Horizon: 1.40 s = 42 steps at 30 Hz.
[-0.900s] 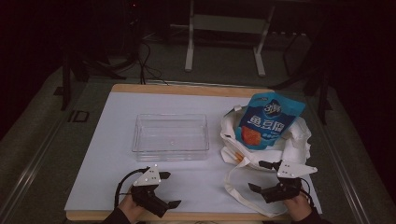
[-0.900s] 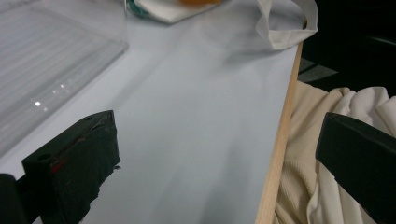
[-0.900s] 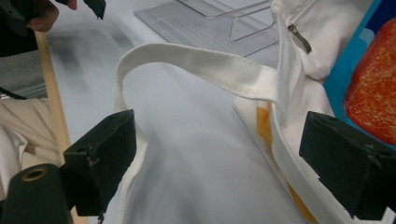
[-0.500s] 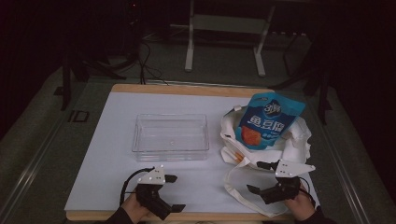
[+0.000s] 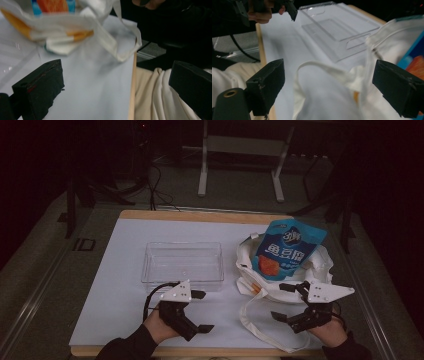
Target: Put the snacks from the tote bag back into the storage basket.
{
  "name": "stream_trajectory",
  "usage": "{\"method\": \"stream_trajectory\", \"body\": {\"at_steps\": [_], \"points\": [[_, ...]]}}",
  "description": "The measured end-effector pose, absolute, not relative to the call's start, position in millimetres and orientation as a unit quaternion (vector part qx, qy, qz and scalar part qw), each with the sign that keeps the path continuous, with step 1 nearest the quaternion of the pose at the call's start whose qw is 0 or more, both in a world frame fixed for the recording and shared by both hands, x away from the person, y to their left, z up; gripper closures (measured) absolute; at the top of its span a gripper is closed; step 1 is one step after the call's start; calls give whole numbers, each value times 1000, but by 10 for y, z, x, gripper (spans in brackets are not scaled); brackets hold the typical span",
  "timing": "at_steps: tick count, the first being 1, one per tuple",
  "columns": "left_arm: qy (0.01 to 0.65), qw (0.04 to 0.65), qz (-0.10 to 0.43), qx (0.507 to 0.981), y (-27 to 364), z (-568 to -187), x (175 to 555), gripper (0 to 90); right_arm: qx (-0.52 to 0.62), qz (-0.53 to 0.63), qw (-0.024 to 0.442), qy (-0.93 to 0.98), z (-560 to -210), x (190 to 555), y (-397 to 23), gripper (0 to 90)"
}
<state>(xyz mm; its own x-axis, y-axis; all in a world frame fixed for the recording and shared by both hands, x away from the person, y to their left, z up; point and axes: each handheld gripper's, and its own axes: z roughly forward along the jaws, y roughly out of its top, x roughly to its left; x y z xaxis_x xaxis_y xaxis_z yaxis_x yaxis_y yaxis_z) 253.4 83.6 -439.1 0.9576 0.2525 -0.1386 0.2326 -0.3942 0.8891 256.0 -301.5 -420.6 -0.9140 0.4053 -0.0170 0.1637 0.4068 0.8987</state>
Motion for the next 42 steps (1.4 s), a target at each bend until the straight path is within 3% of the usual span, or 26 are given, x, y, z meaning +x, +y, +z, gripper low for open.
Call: {"method": "stream_trajectory", "body": {"at_steps": [21,30,42], "points": [[109,577,56,808,291,-3951,3350,0,211,538,177,796,-3874,2860,-3608,127],[110,569,59,813,62,-3991,3651,0,239,532,206,786,-3870,3032,-3857,136],[122,557,58,819,-273,-4161,4068,0,279,522,208,779,-4041,3325,-4074,168]]}}
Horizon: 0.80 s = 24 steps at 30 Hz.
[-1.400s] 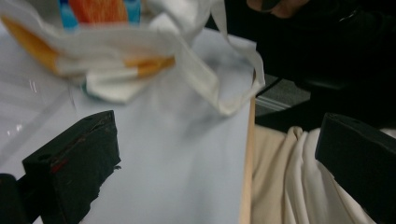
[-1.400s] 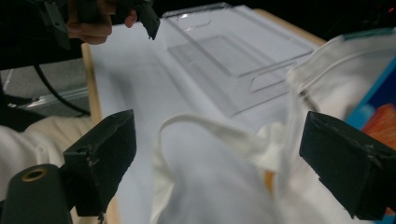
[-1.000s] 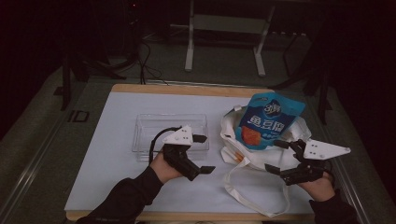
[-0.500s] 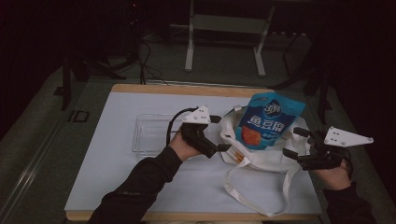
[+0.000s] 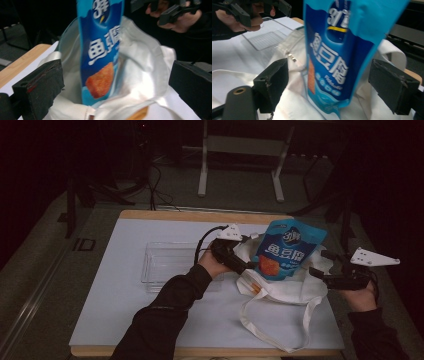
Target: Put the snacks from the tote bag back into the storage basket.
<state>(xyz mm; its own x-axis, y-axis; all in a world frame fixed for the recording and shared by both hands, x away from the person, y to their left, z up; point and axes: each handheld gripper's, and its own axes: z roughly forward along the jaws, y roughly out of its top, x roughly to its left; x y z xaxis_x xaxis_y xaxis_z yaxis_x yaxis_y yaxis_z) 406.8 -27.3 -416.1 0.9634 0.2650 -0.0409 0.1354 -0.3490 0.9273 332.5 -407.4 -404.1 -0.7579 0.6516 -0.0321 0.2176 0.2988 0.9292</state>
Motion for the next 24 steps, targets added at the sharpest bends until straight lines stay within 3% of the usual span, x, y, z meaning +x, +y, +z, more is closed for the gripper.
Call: {"method": "stream_trajectory", "body": {"at_steps": [11,17,22,24], "points": [[128,542,71,828,-547,-4181,4314,172,299,508,187,786,-4186,3660,-4087,245],[129,536,69,831,-677,-4177,4396,326,292,511,178,789,-4205,3766,-4019,364],[126,528,67,837,-802,-4167,4438,401,283,502,180,797,-4220,3821,-3942,451],[126,529,70,837,-844,-4174,4446,445,277,497,181,802,-4220,3839,-3924,528]]}}
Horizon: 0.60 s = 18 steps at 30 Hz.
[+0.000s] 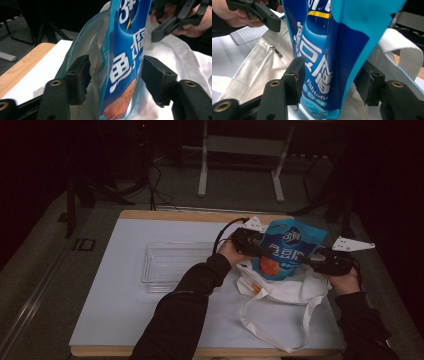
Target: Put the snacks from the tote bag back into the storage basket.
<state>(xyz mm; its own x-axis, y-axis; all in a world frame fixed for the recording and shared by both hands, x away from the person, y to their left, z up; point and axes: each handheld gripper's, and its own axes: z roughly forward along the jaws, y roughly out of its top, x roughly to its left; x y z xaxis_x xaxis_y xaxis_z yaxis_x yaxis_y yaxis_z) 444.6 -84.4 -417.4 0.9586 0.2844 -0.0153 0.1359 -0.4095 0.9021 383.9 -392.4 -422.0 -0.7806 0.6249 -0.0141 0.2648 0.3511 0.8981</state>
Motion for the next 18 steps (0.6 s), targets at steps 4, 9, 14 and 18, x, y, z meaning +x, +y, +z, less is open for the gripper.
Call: {"method": "stream_trajectory", "body": {"at_steps": [4,9,14,18], "points": [[112,517,68,846,-929,-4205,4454,503,271,495,172,808,-4224,3882,-3893,592],[114,511,59,850,-1029,-4204,4476,534,265,496,162,811,-4212,3924,-3859,624],[127,512,63,847,-1085,-4185,4485,609,263,495,159,813,-4218,3942,-3836,652],[127,507,64,850,-1102,-4181,4484,693,266,494,163,811,-4228,3953,-3822,715]]}}
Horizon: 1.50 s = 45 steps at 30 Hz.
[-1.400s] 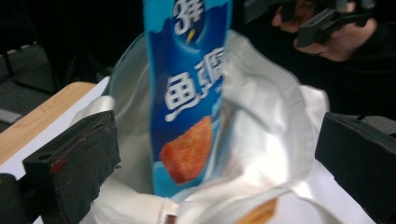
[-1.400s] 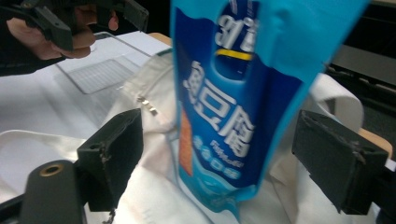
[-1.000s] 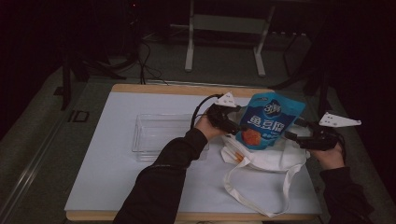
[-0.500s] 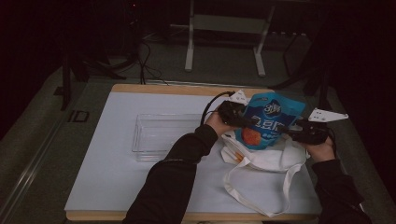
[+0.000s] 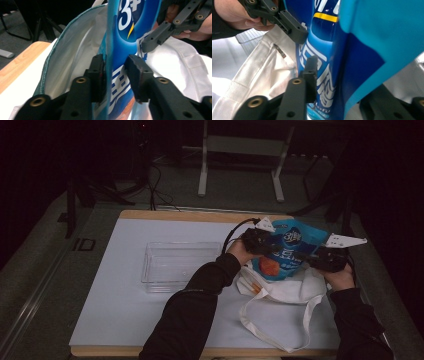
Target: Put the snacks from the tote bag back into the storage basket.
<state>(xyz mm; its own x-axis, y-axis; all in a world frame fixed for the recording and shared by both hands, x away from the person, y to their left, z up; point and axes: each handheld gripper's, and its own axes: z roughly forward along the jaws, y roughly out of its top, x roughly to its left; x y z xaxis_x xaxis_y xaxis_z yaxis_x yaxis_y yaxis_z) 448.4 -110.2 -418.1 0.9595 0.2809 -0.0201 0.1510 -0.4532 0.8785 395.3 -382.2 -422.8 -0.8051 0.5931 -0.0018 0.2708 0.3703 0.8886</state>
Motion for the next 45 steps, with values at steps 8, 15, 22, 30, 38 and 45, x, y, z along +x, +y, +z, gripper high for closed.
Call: {"method": "stream_trajectory", "body": {"at_steps": [8,15,22,30,38,45], "points": [[124,493,89,857,-1113,-4147,4446,871,272,482,170,815,-4206,3952,-3778,837],[118,497,104,853,-1127,-4065,4399,899,271,469,176,822,-4096,3933,-3758,871],[108,511,99,847,-1062,-3857,4367,900,262,483,179,816,-3894,3906,-3766,883],[85,531,82,839,-911,-3597,4315,900,236,504,178,812,-3628,3825,-3735,883],[60,544,72,834,-755,-3402,4249,900,211,515,173,813,-3413,3762,-3670,886],[43,543,67,836,-602,-3223,4188,900,185,530,160,812,-3243,3728,-3574,887]]}}
